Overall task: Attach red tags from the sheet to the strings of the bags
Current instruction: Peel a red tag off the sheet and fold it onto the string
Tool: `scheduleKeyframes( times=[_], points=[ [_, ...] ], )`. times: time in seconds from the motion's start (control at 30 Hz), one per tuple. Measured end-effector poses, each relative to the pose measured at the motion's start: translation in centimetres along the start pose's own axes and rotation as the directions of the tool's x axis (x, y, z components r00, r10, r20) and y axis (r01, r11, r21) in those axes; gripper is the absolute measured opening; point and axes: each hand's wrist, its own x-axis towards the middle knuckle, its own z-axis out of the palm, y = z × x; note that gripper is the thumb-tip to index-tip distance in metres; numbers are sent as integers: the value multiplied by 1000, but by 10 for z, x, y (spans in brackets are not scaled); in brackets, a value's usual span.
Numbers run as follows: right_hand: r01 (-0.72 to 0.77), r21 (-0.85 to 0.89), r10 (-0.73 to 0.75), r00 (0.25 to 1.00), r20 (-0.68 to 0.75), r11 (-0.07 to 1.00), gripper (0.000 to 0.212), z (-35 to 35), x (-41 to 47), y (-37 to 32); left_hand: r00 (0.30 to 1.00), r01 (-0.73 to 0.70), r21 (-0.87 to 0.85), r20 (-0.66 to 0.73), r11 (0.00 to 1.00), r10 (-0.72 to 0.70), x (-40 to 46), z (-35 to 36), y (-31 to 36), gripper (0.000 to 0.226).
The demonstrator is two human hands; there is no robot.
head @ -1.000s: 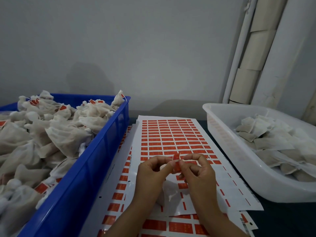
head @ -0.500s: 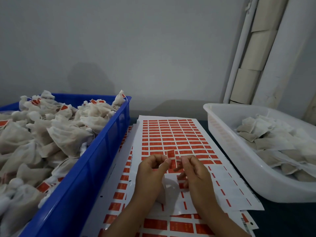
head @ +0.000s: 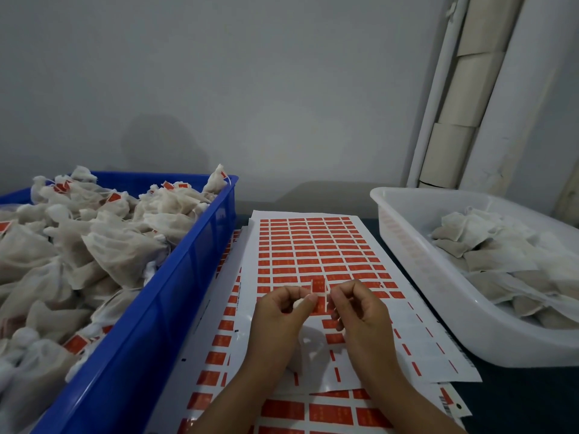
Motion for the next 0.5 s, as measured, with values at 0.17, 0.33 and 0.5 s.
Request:
scheduleKeyframes(
  times=[0.17, 0.33, 0.5],
  points=[
    [37, -39, -37, 999, -19, 999, 12, 0, 1, 0, 1000, -11, 16, -26, 1000, 11, 0, 0, 0, 9],
    [51, -36, -52, 998, -26, 998, 16, 0, 0, -1, 999, -8, 14, -40, 1000, 8, 0, -1, 0, 7],
    [59, -22, -60, 997, -39, 998, 20, 0, -1, -3, 999, 10, 14, -48, 1000, -9, 0, 0, 0, 7]
  ],
)
